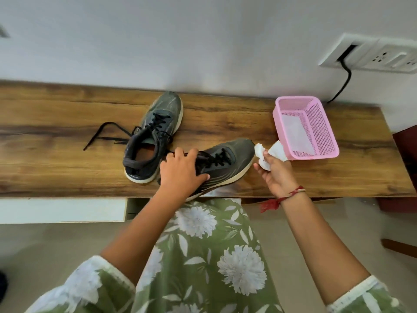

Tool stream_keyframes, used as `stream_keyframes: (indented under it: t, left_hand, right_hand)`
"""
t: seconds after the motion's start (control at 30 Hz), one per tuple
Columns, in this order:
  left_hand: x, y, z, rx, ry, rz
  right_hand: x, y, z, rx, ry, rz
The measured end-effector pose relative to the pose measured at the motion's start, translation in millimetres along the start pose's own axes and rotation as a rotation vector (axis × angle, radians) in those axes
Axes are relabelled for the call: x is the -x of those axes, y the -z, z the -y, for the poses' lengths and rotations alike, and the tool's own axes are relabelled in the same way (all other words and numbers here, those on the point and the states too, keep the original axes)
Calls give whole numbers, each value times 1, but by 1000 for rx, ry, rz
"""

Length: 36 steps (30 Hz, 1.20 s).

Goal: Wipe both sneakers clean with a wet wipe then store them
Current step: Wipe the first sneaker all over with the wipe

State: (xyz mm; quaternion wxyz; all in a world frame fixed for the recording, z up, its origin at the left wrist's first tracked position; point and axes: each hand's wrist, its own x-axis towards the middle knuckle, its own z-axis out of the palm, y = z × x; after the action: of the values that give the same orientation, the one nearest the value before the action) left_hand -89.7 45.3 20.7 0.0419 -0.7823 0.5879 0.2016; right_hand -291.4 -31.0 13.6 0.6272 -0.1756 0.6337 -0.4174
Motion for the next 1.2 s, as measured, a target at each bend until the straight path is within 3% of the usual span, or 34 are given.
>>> stream_keyframes:
  t: [0.1, 0.3, 0.5, 0.6, 0.77, 0.93, 1.03, 1.2]
  left_hand:
    - [4, 1, 2, 41, -8, -18]
    - [19, -7, -7, 47, -71, -247]
    - [33, -16, -11, 183, 26, -115]
    - [18, -16, -22, 431, 135, -17]
    - [6, -27, -29, 715, 230, -127]
    - [-9, -17, -10, 990, 257, -14]
    - [-16, 6, 13, 1161, 263, 79]
    - [14, 41, 39, 1171, 148, 133]
  right_hand:
    - [8, -3, -4, 8, 12, 23]
    - [20, 1, -27, -92, 38, 60]
    - [31, -2, -26, -217, -7, 73]
    - [37, -8, -19, -216, -19, 67]
    - [46, -10, -8, -213, -48, 98]
    - [61, -6, 6, -240, -55, 142]
    - [80, -7, 21, -191, 77, 214]
    - [124, -11, 52, 112, 561, 328]
